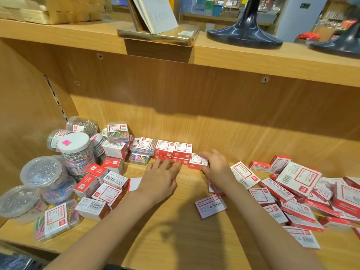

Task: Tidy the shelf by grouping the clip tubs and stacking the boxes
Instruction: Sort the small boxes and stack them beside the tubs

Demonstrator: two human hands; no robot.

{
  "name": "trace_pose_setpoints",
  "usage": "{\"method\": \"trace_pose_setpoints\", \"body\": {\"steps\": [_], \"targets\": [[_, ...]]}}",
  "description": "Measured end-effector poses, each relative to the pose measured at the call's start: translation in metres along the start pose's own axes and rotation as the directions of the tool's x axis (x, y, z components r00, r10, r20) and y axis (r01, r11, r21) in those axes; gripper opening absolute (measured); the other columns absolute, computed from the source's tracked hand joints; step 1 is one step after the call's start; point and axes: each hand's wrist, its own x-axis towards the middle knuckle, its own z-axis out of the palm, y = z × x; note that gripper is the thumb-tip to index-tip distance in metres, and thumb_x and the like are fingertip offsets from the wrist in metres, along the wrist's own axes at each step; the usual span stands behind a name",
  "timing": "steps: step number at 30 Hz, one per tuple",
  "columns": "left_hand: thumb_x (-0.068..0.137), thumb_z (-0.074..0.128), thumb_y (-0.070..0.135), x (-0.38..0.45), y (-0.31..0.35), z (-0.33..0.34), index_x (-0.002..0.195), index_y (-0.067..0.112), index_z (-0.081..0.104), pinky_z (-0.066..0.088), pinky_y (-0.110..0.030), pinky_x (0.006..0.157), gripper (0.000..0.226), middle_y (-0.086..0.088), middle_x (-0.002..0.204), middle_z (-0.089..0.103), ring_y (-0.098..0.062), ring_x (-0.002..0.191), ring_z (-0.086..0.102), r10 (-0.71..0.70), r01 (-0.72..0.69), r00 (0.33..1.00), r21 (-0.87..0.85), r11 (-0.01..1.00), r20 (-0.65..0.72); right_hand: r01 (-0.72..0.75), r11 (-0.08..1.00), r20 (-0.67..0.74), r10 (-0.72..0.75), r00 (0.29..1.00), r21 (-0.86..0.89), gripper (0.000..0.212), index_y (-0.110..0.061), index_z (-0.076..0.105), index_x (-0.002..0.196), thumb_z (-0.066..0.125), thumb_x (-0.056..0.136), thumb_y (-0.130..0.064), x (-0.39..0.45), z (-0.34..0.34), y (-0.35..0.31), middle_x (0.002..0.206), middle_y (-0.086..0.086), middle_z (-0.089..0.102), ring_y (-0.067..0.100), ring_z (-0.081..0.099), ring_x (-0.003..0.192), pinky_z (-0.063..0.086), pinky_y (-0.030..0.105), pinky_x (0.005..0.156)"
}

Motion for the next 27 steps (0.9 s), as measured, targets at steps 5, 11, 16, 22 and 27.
{"method": "trace_pose_setpoints", "body": {"steps": [5,11,16,22,27], "targets": [[0.094,0.038,0.031,-0.001,0.001,-0.002,0.146,0.024,0.019,0.02,-0.033,0.107,0.056,0.002,0.145,0.032,-0.022,0.132,0.025,-0.025,0.025,0.999,0.007,1.0,0.028,0.01,1.0,-0.099,-0.007,0.995,0.03,0.034,-0.012,0.061,0.118,0.059,0.085,-0.008,-0.001,0.003,0.004,0.095,-0.002,0.041,0.012,0.047,0.081,0.031,0.016,0.073],[0.095,0.039,0.027,-0.006,-0.001,-0.004,0.145,0.021,0.024,0.013,-0.033,0.112,0.052,0.0,0.15,0.027,-0.02,0.139,0.019,-0.015,0.02,0.998,-0.069,0.997,0.064,0.004,0.988,-0.187,0.025,0.982,0.154,0.023,-0.003,0.058,0.109,0.054,0.087,-0.002,-0.009,0.008,-0.001,0.1,-0.006,0.036,0.006,0.044,0.078,0.035,0.013,0.07],[0.087,0.037,0.031,-0.027,-0.006,-0.017,0.112,0.011,0.064,0.041,-0.042,0.091,0.041,-0.007,0.112,0.062,-0.027,0.102,0.058,-0.017,-0.016,0.975,-0.151,0.988,-0.221,0.041,0.999,-0.192,-0.034,0.981,0.03,0.021,-0.006,0.06,0.106,0.054,0.086,-0.004,-0.014,-0.01,-0.009,0.11,0.004,0.041,0.017,0.052,0.088,0.046,0.031,0.083],[0.084,0.035,0.035,-0.056,-0.031,-0.032,0.097,0.014,0.069,0.026,-0.033,0.084,0.042,-0.002,0.097,0.065,-0.027,0.087,0.061,-0.18,0.151,0.934,-0.114,0.982,-0.309,0.228,0.947,-0.089,-0.214,0.973,0.224,0.019,-0.011,0.06,0.102,0.06,0.084,-0.01,-0.027,0.005,-0.061,0.105,-0.004,0.043,0.007,0.053,0.08,0.043,0.02,0.076],[0.08,0.036,0.037,-0.095,-0.063,-0.033,0.104,0.016,0.065,0.041,-0.042,0.082,0.043,-0.004,0.105,0.062,-0.028,0.095,0.055,-0.312,0.293,0.909,-0.107,0.95,-0.277,0.309,0.912,0.348,-0.392,0.852,0.27,0.062,-0.016,0.048,0.126,0.076,0.073,-0.032,-0.025,0.047,-0.092,0.127,0.0,0.047,0.015,0.045,0.116,0.036,0.025,0.096]]}}
